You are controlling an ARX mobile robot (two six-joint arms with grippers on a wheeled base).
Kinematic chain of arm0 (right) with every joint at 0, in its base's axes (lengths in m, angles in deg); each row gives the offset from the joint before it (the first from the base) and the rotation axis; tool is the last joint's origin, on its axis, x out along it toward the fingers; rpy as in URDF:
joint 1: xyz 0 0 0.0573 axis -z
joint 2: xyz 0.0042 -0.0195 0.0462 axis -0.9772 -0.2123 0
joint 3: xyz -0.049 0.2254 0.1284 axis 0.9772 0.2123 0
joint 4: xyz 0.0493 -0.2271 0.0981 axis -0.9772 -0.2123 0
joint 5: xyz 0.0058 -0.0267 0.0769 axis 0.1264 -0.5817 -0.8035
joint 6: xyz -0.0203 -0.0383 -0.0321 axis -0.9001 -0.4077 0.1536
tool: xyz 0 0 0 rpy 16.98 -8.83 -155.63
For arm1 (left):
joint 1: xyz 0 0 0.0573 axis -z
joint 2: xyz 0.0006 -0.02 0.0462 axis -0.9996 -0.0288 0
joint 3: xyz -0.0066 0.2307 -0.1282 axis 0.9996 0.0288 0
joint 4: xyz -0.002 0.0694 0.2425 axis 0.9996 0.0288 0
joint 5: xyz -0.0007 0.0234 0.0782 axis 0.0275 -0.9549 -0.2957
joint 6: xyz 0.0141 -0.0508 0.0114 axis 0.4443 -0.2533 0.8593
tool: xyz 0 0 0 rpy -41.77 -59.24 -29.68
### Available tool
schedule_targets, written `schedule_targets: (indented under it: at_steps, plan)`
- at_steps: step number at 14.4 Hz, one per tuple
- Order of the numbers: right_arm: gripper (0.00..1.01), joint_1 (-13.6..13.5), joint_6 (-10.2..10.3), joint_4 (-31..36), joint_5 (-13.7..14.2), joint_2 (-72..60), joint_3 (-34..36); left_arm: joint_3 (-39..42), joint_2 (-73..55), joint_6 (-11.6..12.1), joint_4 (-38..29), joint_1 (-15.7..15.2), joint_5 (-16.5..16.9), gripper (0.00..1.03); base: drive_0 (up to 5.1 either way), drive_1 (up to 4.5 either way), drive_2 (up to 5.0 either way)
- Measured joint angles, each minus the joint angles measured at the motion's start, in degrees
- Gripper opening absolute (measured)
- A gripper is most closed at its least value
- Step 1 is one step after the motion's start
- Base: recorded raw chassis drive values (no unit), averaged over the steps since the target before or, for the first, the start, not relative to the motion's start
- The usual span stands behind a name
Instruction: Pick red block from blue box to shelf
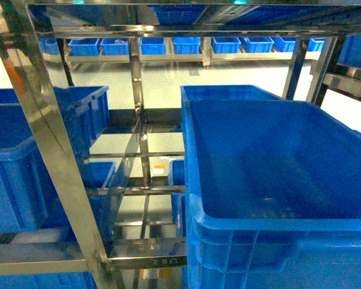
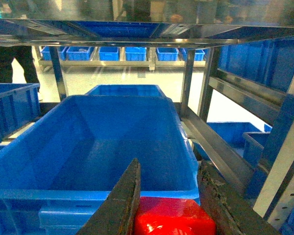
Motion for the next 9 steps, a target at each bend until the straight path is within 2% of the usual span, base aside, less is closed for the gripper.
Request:
schedule_targets:
  at_steps: [8, 9]
  plan:
    - [0.28, 0.0, 0.0, 0.0, 0.0, 0.0, 0.0, 0.0, 0.0, 0.0, 0.0, 0.0, 0.0, 0.98, -0.2, 3.98, -4.4]
    - [0.28, -1.3, -1.5, -5.4, 3.6, -1.4, -1.4, 0.0, 0.0, 0.0, 0.0, 0.0, 0.0, 0.98, -0.2, 3.98, -4.4]
